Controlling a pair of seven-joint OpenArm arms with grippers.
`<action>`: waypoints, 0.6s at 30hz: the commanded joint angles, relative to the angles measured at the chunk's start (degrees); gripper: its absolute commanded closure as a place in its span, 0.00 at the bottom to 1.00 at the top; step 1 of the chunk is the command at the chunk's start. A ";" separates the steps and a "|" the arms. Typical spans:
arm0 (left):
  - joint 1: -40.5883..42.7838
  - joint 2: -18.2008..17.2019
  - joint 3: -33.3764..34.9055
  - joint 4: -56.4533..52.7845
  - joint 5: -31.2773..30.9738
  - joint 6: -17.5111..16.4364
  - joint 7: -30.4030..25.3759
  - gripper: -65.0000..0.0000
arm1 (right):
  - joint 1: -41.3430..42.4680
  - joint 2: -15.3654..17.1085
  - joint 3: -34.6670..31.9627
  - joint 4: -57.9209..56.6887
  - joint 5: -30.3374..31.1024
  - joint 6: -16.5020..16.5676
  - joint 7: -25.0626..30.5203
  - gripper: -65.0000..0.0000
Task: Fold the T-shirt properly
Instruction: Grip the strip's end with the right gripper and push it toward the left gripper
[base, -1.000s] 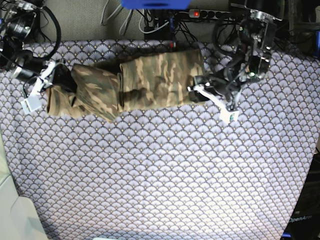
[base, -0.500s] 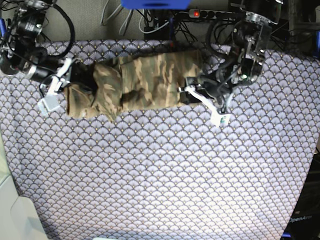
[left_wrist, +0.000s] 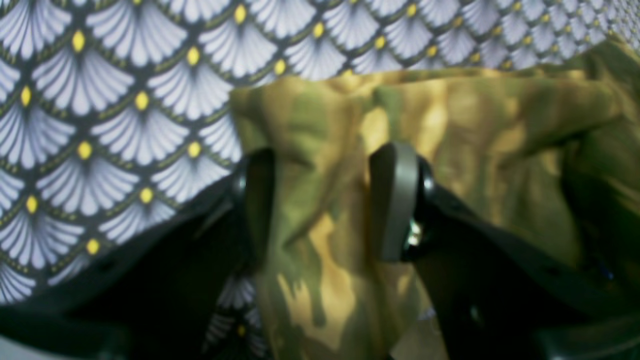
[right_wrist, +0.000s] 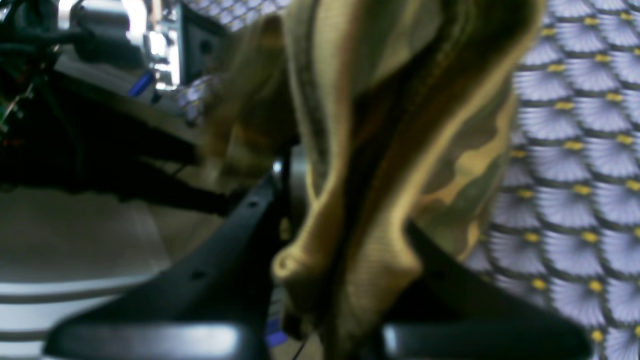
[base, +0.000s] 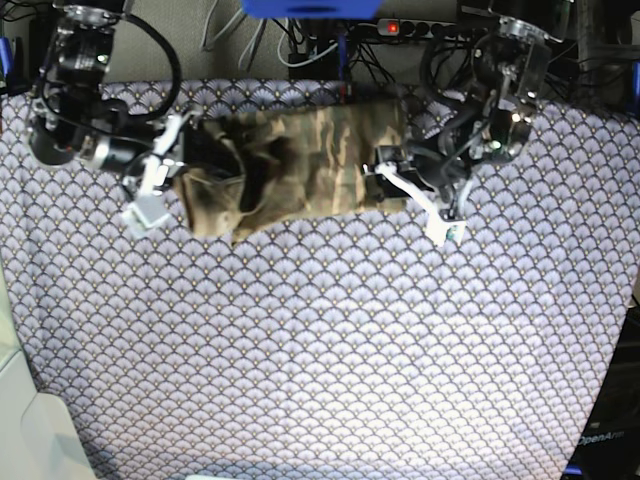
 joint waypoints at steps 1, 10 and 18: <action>-0.40 -0.50 -0.15 1.09 -0.53 -0.31 -0.79 0.54 | 1.03 0.21 -0.48 1.05 2.22 -0.05 1.28 1.00; 0.03 -0.50 -0.24 0.92 -0.53 -0.31 -0.87 0.54 | 1.47 0.12 -7.16 1.05 2.22 -0.05 1.28 1.00; 0.65 -0.41 -3.41 1.00 -0.97 -0.31 -0.43 0.54 | 2.26 0.21 -13.93 1.05 2.22 -0.05 1.28 1.00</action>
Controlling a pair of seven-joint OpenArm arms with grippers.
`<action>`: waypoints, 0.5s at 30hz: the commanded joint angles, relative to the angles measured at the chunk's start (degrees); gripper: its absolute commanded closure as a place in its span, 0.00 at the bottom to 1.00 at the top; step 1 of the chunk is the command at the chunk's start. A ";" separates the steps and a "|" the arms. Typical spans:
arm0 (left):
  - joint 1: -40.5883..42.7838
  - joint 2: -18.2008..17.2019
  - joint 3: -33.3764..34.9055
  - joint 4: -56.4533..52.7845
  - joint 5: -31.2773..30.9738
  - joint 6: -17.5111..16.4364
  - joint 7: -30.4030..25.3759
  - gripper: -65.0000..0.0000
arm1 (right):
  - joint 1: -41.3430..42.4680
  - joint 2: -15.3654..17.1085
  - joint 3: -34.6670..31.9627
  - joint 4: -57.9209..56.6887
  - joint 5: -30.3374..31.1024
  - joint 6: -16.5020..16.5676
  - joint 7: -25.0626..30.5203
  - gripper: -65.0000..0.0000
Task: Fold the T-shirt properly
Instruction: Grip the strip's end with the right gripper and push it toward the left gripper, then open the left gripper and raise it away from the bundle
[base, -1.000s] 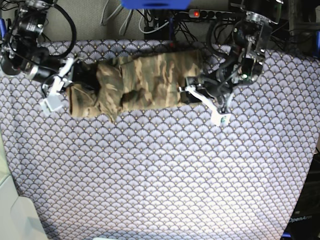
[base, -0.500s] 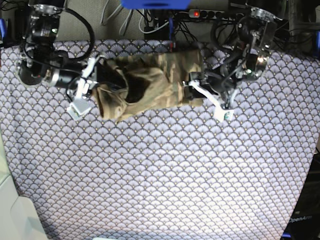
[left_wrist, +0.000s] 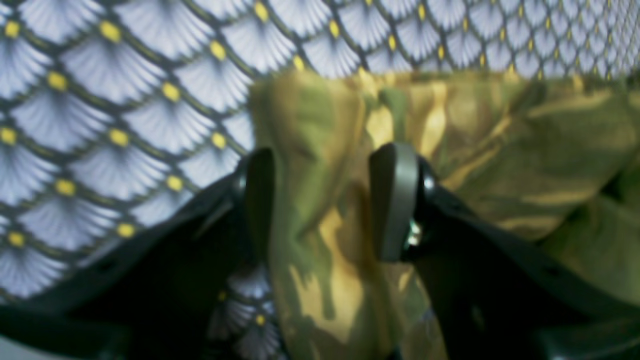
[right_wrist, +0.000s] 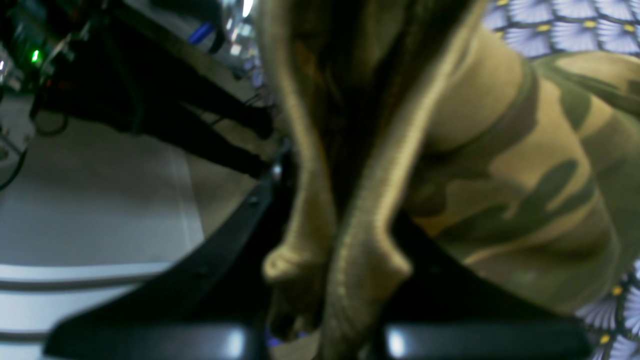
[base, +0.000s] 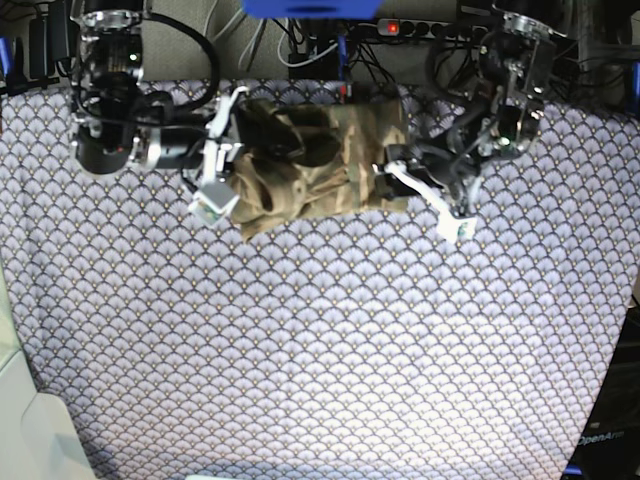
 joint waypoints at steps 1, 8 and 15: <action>0.06 -0.48 -0.77 1.09 -0.58 -0.35 -0.50 0.54 | 1.41 0.17 -0.88 0.88 2.29 -0.05 1.30 1.00; 1.73 -0.56 -2.26 2.23 -0.05 -0.53 -0.50 0.54 | 5.46 0.17 -2.03 0.70 2.29 -0.05 1.30 1.00; 1.73 -0.56 -2.35 2.32 -0.05 -0.53 -0.50 0.54 | 6.95 -1.15 -2.82 -1.94 2.20 -0.05 1.30 1.00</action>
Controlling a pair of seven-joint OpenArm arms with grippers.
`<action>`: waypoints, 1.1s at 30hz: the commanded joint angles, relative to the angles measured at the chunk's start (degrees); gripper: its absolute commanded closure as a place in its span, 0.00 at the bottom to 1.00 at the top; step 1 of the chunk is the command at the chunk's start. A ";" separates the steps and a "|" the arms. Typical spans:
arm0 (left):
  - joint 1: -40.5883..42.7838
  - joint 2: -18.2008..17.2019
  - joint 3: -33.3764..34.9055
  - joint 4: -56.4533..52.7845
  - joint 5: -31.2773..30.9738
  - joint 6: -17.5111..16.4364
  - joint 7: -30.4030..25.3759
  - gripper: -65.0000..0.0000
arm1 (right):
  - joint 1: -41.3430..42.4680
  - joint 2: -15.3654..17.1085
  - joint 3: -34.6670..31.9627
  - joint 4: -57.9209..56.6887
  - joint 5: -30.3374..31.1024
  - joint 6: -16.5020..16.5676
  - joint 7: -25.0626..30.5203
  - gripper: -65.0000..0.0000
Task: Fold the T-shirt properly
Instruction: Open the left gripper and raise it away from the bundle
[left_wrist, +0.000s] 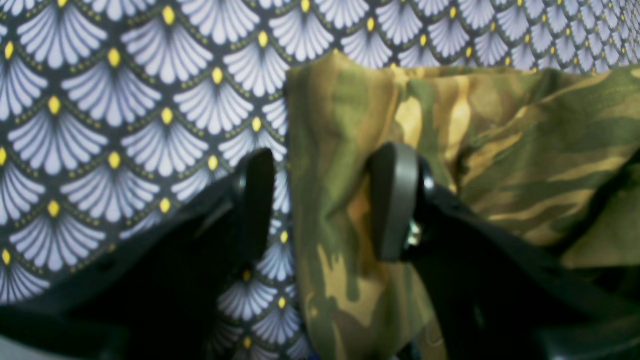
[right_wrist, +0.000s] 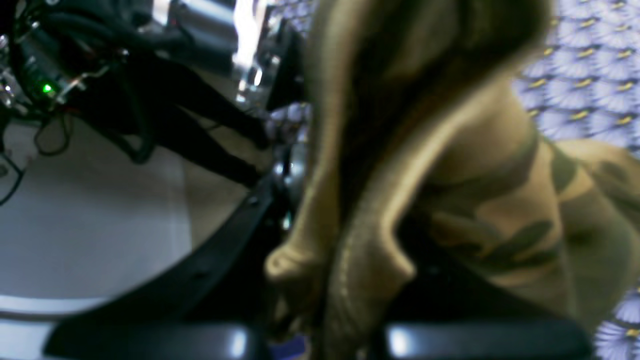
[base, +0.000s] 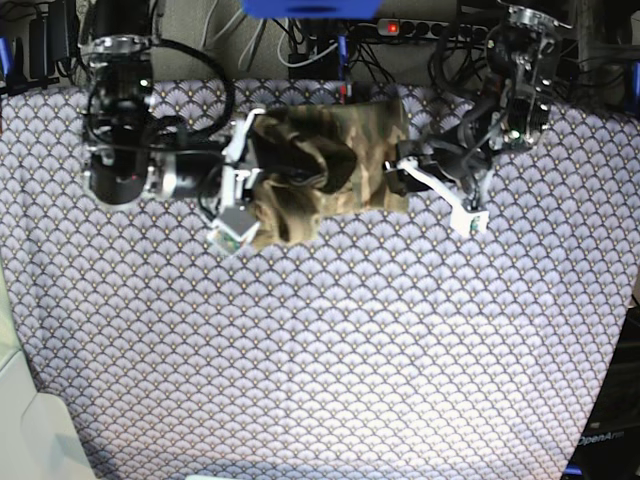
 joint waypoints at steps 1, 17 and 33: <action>-0.58 -0.32 -0.53 1.14 -0.73 -0.29 -0.67 0.54 | 0.81 0.18 -0.31 -0.61 1.89 -0.05 1.01 1.00; 5.66 -0.06 -17.06 7.30 -0.56 -0.38 -0.59 0.54 | 5.47 0.18 -6.81 -5.71 -4.17 -0.05 2.73 1.00; 8.29 0.12 -31.22 7.21 -1.08 -0.46 -0.59 0.54 | 7.05 -0.96 -7.16 -9.32 -5.76 -0.05 4.84 1.00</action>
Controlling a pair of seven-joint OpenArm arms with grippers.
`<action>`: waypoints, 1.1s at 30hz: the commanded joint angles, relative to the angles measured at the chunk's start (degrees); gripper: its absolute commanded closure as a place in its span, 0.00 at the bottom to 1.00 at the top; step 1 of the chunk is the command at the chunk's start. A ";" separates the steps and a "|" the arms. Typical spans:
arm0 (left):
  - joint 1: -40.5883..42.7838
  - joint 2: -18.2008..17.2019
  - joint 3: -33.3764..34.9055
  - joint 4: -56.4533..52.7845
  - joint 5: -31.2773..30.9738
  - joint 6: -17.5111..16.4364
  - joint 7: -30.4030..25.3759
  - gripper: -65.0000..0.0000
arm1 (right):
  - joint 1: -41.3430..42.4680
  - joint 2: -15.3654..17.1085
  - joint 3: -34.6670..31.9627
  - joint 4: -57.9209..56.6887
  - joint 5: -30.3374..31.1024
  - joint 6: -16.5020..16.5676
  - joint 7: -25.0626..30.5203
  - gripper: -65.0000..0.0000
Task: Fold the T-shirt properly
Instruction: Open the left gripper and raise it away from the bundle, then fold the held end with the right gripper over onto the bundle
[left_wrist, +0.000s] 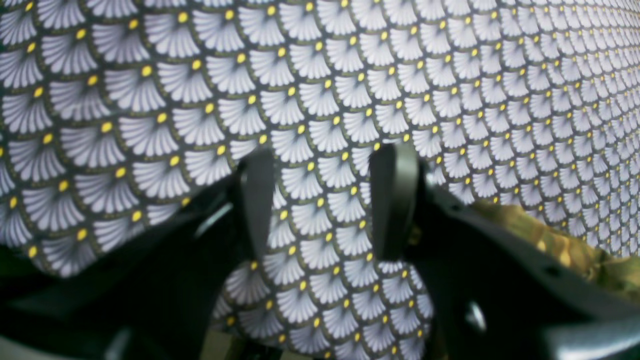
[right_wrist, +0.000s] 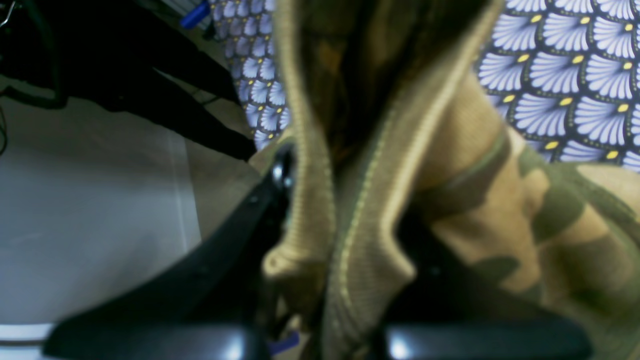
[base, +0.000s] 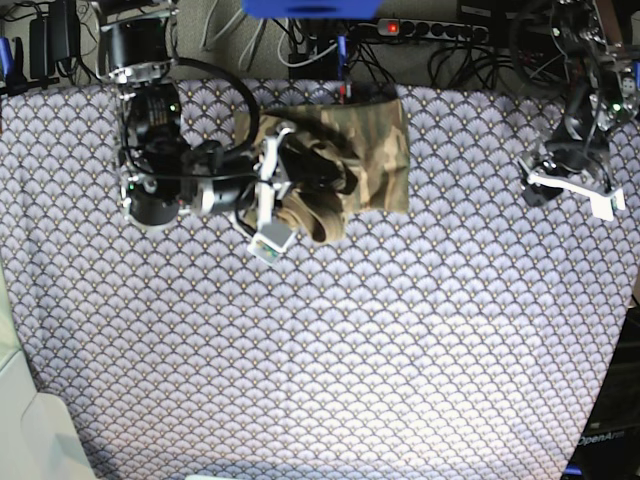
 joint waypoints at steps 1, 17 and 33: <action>-0.19 -0.63 -0.18 1.04 -0.45 -0.22 -0.80 0.54 | 1.22 -0.06 0.11 0.89 1.61 -0.03 2.00 1.00; -0.27 -0.45 0.00 1.04 -0.45 -0.22 -0.80 0.54 | 2.01 -1.65 -3.93 1.33 1.61 -21.35 4.64 1.00; 0.69 -0.45 0.00 1.04 -0.45 -0.22 -0.80 0.54 | 5.88 0.64 -22.65 0.01 1.52 -69.61 16.24 1.00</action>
